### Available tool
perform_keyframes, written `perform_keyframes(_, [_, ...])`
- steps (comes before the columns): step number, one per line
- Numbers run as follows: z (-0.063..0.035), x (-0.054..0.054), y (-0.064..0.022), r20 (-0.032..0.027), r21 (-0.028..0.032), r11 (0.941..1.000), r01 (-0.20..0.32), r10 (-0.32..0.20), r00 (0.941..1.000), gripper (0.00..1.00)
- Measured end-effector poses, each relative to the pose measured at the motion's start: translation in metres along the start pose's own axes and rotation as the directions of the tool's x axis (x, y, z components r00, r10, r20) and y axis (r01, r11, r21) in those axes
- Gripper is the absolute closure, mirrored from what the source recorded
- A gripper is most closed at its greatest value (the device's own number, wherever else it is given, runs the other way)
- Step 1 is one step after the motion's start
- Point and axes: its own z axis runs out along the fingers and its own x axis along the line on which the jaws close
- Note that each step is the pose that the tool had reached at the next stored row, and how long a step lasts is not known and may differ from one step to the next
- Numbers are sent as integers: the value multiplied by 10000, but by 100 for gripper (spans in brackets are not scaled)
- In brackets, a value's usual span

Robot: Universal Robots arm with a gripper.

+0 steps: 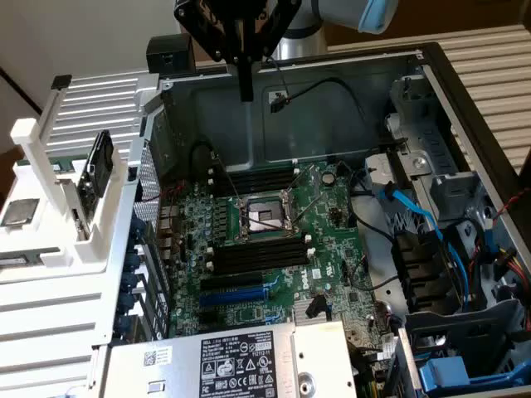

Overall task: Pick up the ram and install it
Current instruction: 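Reach for the ram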

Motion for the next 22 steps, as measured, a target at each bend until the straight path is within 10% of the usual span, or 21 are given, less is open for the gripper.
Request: perform_keyframes(22, [-2, 174, -12, 32, 3, 10000, -4, 4, 10000, 90])
